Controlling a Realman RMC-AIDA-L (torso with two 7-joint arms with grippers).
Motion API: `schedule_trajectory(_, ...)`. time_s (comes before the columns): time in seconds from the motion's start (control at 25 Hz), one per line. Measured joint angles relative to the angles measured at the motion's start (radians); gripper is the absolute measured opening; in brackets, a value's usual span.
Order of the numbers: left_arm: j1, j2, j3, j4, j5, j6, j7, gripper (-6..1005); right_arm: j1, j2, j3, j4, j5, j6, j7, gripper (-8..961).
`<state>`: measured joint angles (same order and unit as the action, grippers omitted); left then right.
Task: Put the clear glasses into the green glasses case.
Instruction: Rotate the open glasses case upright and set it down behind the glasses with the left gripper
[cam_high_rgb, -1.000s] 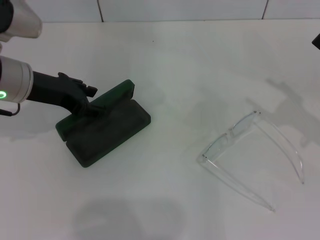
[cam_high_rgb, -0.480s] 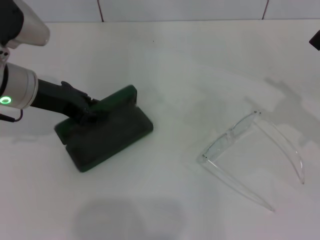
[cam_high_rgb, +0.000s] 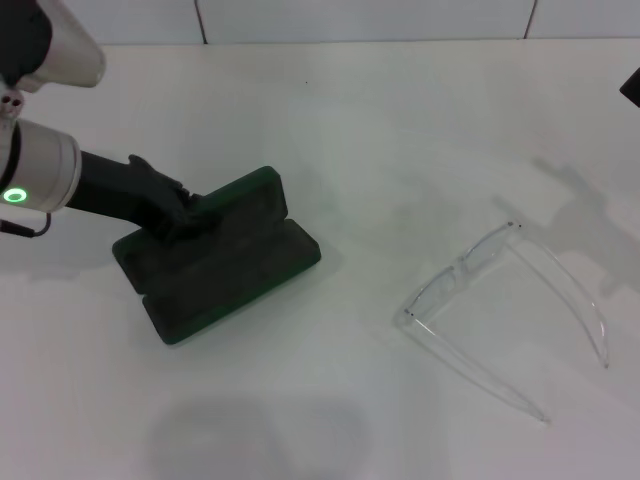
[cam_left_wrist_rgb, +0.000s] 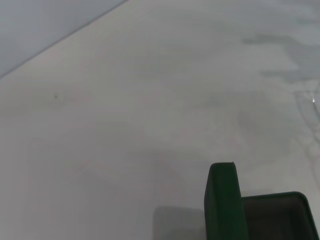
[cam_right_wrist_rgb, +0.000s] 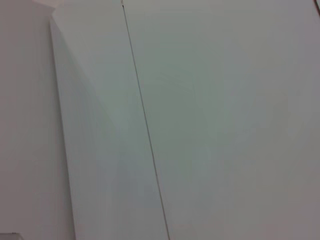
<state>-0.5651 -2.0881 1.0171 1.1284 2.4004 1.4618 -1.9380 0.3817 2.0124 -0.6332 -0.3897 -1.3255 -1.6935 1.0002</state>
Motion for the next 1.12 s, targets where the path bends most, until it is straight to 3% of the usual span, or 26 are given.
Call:
schedule_trajectory(0.4, 0.053, -0.003, 0.230, 0.135, -0.087, -0.046, 0.080, 199, -0.015, 0.000, 0.010, 0.002, 0.005, -0.004, -0.001, 855)
schedule_trajectory(0.72, 0.053, -0.003, 0.448, 0.143, -0.103, -0.212, 0.121, 199, -0.033, 0.000, 0.011, 0.020, 0.010, -0.015, -0.022, 855)
schedule_trajectory(1.12, 0.024, -0.004, 0.634, 0.137, -0.126, -0.360, 0.131, 199, -0.065, -0.004, 0.012, 0.025, 0.023, -0.015, -0.033, 855)
